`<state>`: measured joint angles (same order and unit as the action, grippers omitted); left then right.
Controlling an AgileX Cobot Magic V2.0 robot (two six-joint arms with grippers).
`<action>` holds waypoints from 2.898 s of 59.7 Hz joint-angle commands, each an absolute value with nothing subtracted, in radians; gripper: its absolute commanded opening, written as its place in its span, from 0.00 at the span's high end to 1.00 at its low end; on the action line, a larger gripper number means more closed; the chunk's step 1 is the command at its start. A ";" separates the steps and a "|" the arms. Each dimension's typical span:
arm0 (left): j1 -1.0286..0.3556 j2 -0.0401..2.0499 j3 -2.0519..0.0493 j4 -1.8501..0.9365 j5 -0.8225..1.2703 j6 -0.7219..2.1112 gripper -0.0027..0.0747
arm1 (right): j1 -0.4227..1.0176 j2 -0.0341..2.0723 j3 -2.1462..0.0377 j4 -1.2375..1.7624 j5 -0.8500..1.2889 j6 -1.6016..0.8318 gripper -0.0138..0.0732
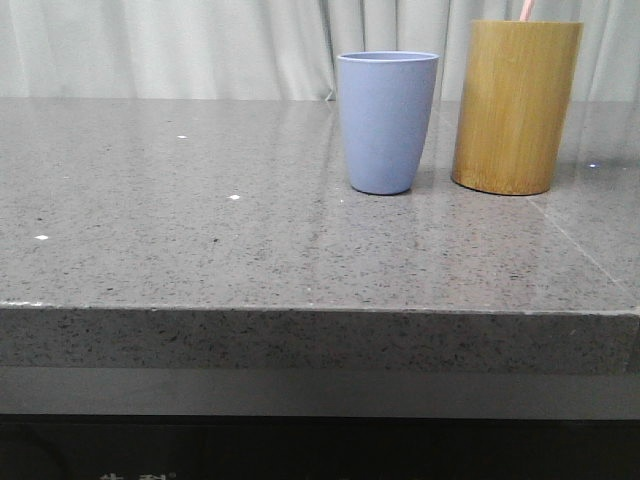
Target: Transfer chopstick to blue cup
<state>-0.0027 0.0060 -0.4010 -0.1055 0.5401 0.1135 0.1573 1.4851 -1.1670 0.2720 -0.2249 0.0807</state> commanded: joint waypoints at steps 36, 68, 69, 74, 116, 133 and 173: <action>-0.008 0.019 -0.425 -0.117 0.456 0.114 0.99 | 0.311 1.176 -1.205 -0.111 -0.516 0.077 0.91; -0.008 0.019 -0.425 -0.117 0.456 0.114 0.99 | 0.435 1.448 -1.203 -0.111 -0.525 0.077 0.91; -0.008 0.019 -0.425 -0.117 0.456 0.114 0.99 | 0.435 1.452 -1.203 -0.111 -0.520 0.077 0.91; -0.008 0.019 -0.425 -0.117 0.456 0.114 0.99 | 0.435 1.472 -1.203 -0.106 -0.490 0.077 0.90; -0.008 0.019 -0.425 -0.117 0.456 0.114 0.99 | 0.434 1.394 -1.273 0.040 -0.126 0.077 0.37; -0.008 0.019 -0.425 -0.117 0.456 0.114 0.99 | 0.353 1.383 -1.650 0.100 0.577 0.077 0.53; -0.008 0.019 -0.425 -0.117 0.456 0.114 0.99 | 0.039 1.212 -1.550 0.038 0.974 0.077 0.92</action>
